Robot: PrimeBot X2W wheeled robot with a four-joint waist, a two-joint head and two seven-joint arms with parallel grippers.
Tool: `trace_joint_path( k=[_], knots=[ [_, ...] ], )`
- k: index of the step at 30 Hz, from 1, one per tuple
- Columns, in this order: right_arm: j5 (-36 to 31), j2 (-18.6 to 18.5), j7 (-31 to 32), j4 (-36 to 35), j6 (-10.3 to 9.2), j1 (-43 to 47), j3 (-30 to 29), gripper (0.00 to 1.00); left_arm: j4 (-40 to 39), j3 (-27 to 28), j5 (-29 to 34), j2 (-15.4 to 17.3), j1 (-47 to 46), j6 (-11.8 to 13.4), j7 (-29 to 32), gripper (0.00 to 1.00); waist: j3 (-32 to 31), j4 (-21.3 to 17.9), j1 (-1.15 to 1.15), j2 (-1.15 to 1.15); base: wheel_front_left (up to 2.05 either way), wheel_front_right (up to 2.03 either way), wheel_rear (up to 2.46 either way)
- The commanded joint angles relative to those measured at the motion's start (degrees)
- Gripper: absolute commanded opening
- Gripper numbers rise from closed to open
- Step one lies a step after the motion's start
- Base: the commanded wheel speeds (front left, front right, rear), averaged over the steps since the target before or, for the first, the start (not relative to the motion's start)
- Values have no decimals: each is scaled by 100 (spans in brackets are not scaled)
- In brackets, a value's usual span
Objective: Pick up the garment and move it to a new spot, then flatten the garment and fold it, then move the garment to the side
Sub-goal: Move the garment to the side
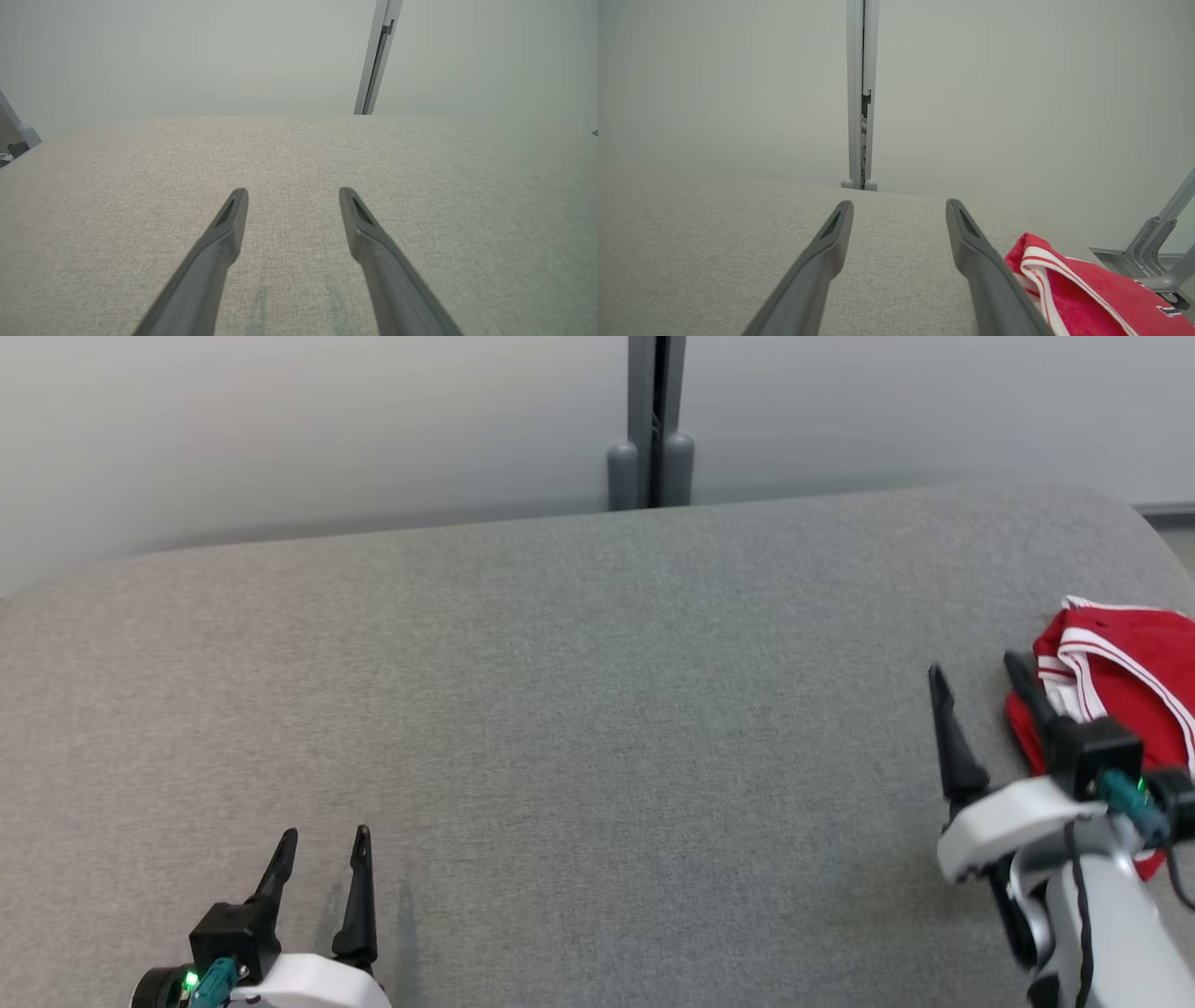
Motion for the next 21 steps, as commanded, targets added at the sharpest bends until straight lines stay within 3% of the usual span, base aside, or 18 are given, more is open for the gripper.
trace_joint_path(
  k=[1,8,21],
  knots=[
    [87,34,3,-89,-3,319,66,100,9,50,13,23,94,48,-26,100,-227,199,0,0,0,0,0],
    [254,173,3,-150,-3,1097,219,100,18,180,38,25,276,45,-26,100,-467,382,0,0,0,0,0],
    [475,218,3,-341,-3,1651,333,100,-138,336,-6,23,442,-3,-26,100,-620,435,0,0,0,0,0]
  ],
)
